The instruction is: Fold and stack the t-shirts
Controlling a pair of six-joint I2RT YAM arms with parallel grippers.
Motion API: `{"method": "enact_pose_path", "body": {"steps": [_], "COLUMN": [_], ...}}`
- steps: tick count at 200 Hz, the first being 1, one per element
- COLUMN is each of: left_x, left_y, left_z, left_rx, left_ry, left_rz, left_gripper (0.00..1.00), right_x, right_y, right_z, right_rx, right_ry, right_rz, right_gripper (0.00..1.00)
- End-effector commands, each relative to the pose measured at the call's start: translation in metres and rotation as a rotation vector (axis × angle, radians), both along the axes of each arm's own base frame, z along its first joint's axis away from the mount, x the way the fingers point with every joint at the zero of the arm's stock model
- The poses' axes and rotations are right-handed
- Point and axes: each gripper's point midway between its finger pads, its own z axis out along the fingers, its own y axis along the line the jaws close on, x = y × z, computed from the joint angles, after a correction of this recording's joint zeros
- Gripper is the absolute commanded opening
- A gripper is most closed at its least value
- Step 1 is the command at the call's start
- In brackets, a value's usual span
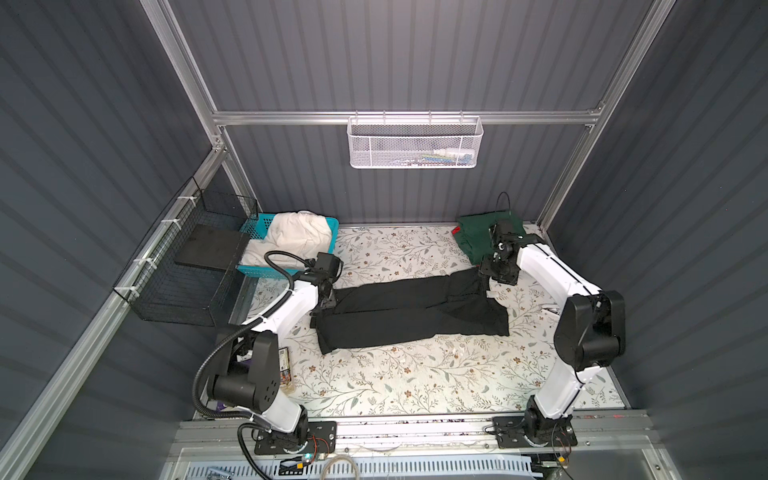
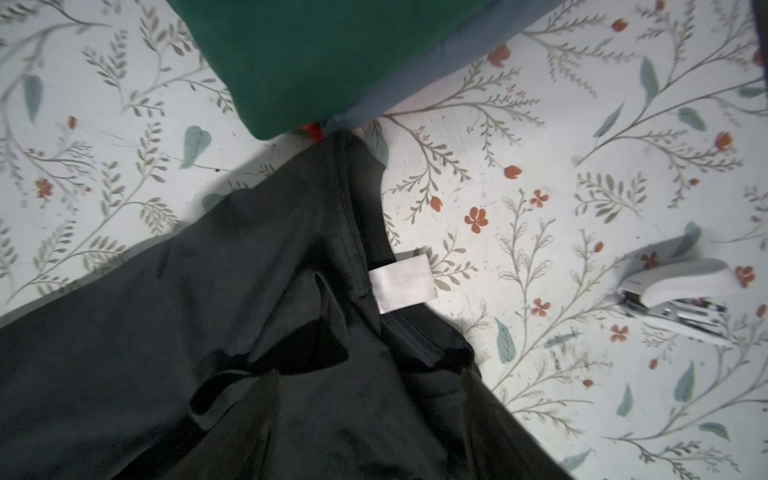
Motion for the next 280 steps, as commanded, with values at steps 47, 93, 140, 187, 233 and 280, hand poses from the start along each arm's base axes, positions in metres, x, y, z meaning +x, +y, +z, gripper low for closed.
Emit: {"method": "enact_pose_path", "body": {"steps": [47, 93, 140, 187, 233, 280], "left_x": [-0.038, -0.045, -0.044, -0.043, -0.044, -0.047], "left_y": [-0.039, -0.053, -0.056, -0.058, -0.057, -0.053], "left_z": [0.016, -0.006, -0.011, -0.015, -0.021, -0.020], "left_rx": [-0.246, -0.277, -0.281, -0.292, -0.281, -0.272], "left_ry": [-0.041, 0.024, 0.038, 0.041, 0.064, 0.059], "left_rz": [-0.136, -0.141, -0.147, -0.152, -0.144, -0.133], "left_gripper": [0.74, 0.74, 0.75, 0.76, 0.77, 0.77], "right_x": [-0.032, -0.005, -0.010, -0.021, -0.031, -0.033], "right_y": [0.067, 0.105, 0.124, 0.122, 0.120, 0.125], "right_z": [-0.027, -0.055, -0.082, -0.086, -0.096, -0.097], "right_rx": [0.128, 0.120, 0.079, 0.055, 0.045, 0.043], "right_ry": [0.086, 0.153, 0.236, 0.266, 0.300, 0.297], "right_rz": [0.176, 0.258, 0.327, 0.339, 0.343, 0.362], "right_gripper": [0.62, 0.53, 0.50, 0.42, 0.38, 0.33]}}
